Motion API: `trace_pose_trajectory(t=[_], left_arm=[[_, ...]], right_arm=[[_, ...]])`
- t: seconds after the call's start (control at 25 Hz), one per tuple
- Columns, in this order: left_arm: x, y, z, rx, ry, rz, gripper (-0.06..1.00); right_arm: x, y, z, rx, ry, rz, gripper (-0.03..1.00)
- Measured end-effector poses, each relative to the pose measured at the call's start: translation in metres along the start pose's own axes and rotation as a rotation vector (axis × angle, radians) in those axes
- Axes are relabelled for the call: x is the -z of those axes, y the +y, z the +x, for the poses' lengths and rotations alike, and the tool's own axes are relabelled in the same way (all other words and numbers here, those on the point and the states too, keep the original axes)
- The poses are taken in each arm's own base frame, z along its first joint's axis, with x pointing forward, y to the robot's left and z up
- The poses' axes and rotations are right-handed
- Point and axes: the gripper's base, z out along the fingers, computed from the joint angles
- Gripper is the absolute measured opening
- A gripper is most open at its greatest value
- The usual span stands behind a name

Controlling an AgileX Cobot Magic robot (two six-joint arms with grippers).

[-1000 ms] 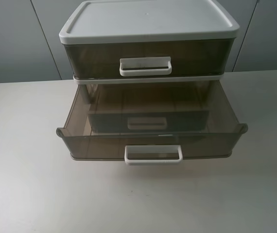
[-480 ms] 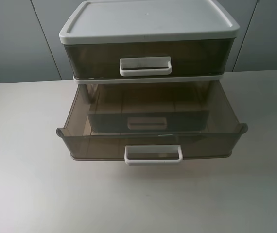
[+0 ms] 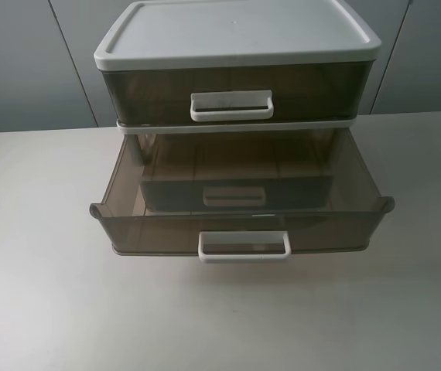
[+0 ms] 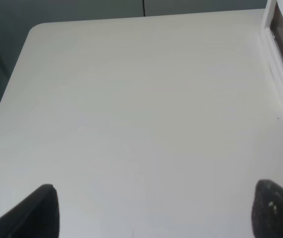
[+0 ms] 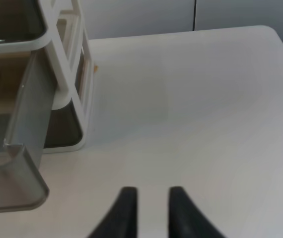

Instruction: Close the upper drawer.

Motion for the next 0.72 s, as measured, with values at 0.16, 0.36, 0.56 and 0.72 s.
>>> trace_pose_trajectory(t=[0.16, 0.36, 0.56, 0.72], left_arm=[[0.0000, 0.0000, 0.0000, 0.000, 0.000, 0.000, 0.74], [0.0000, 0.0000, 0.0000, 0.000, 0.000, 0.000, 0.74], [0.0000, 0.0000, 0.0000, 0.000, 0.000, 0.000, 0.74], [0.0000, 0.0000, 0.0000, 0.002, 0.000, 0.000, 0.74]], right_arm=[[0.0000, 0.0007, 0.0000, -0.001, 0.000, -0.008, 0.60], [0.0000, 0.0007, 0.0000, 0.004, 0.000, -0.008, 0.69], [0.0000, 0.0009, 0.0000, 0.006, 0.000, -0.010, 0.70], [0.0000, 0.0009, 0.0000, 0.006, 0.000, -0.010, 0.70]])
